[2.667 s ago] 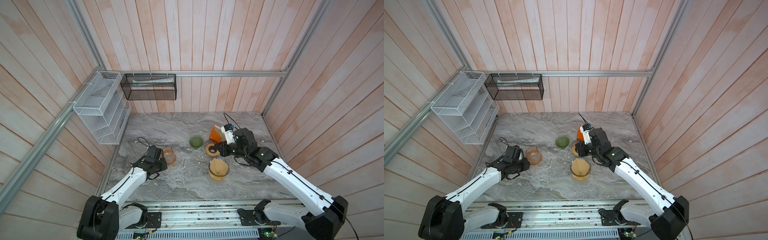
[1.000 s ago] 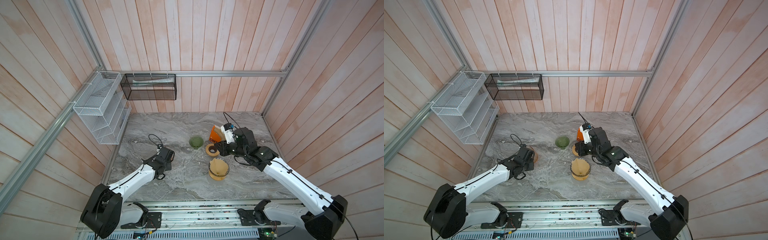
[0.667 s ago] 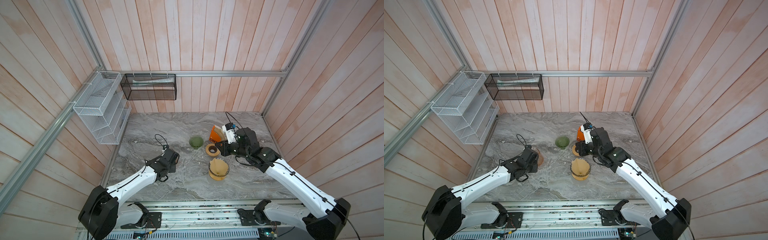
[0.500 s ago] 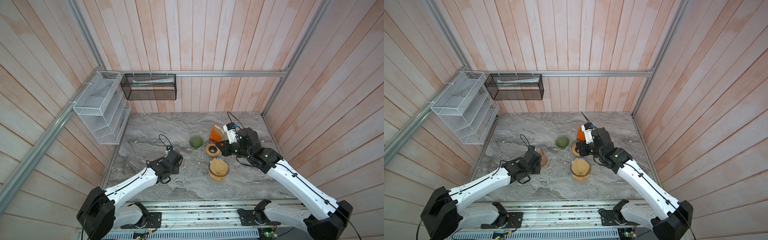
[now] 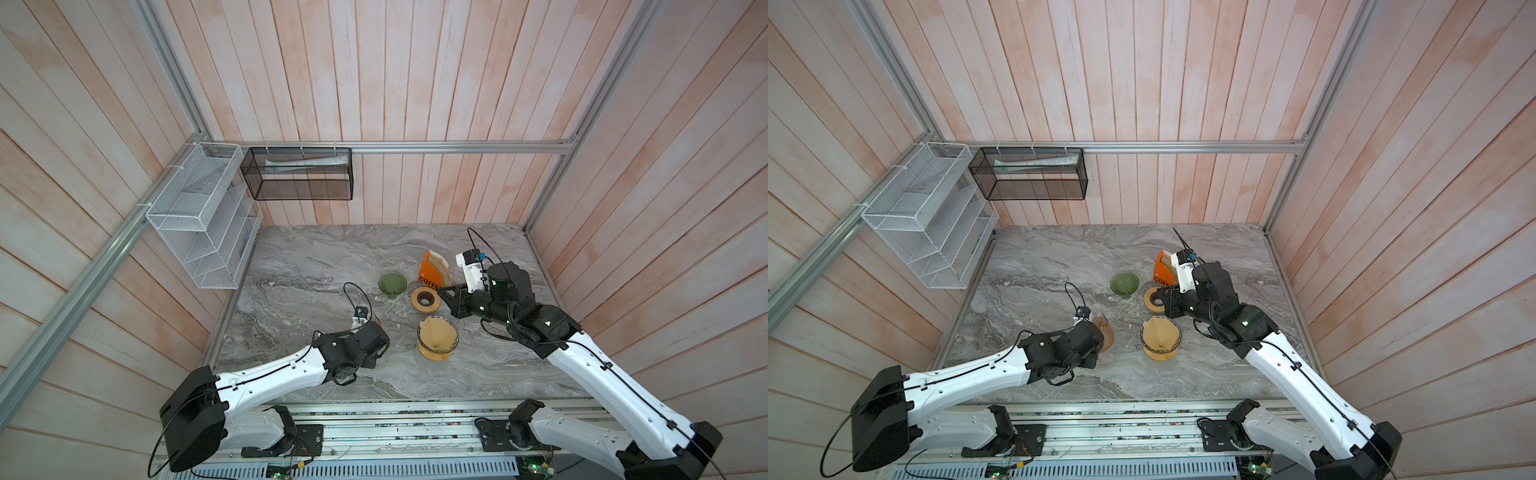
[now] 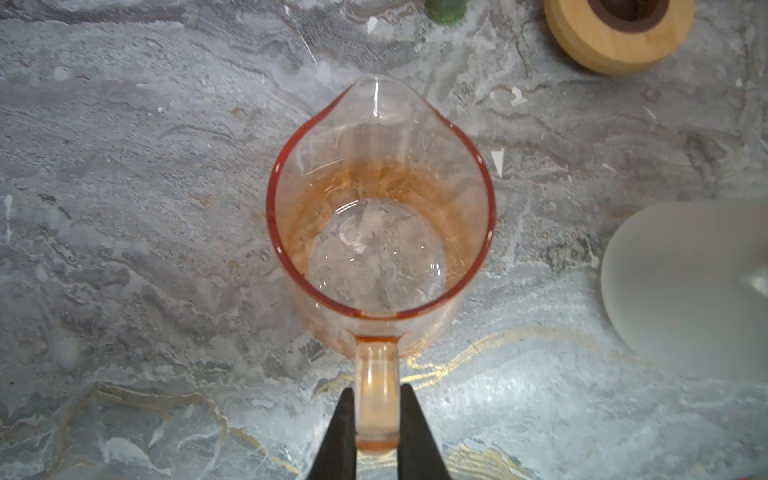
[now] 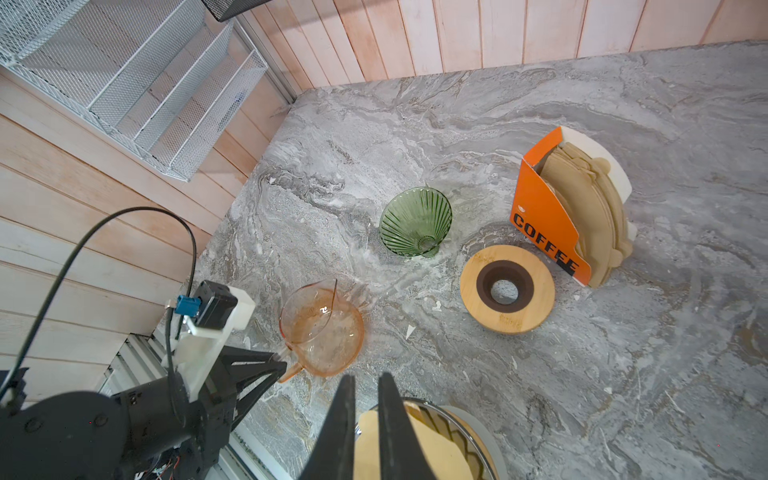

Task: Place the coffee filter in the dripper

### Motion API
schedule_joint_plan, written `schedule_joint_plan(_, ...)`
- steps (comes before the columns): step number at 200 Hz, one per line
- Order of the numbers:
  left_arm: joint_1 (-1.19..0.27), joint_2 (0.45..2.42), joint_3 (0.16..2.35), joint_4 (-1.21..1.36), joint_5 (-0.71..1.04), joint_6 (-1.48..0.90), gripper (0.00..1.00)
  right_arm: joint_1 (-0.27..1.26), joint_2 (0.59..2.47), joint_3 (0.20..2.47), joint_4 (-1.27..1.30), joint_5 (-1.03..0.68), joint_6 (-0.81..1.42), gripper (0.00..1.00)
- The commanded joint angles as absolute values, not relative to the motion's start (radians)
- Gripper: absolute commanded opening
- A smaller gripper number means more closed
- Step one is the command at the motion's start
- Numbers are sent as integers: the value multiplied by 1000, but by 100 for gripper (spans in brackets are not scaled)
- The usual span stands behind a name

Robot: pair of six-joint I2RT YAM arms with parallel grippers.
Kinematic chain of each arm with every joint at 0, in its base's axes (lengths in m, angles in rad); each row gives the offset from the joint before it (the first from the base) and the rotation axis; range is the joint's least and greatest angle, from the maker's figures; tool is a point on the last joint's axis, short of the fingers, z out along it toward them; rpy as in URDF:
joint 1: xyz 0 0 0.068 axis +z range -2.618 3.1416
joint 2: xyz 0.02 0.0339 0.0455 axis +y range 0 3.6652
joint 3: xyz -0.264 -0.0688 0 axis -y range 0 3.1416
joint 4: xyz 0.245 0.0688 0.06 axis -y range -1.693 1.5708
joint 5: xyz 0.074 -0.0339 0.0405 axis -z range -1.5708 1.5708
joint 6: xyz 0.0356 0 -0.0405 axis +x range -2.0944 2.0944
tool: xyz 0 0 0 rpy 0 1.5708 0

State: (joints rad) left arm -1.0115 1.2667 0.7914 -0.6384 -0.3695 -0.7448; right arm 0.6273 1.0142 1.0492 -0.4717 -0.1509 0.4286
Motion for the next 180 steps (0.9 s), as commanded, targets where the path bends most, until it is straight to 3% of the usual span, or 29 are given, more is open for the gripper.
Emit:
schedule_joint_plan(1,-1066,1273,839,-667,-436,-823,1,624,993,1025,-490,-134,452,14)
schedule_joint_plan(109,-1261,1368,882,-761,-545,-972,1,669,986,1015,-471,-103,480,14)
schedule_joint_plan(180,-1298,1349,859,-797,-566,-1051,3,683,1002,1027,-462,-98,482,14)
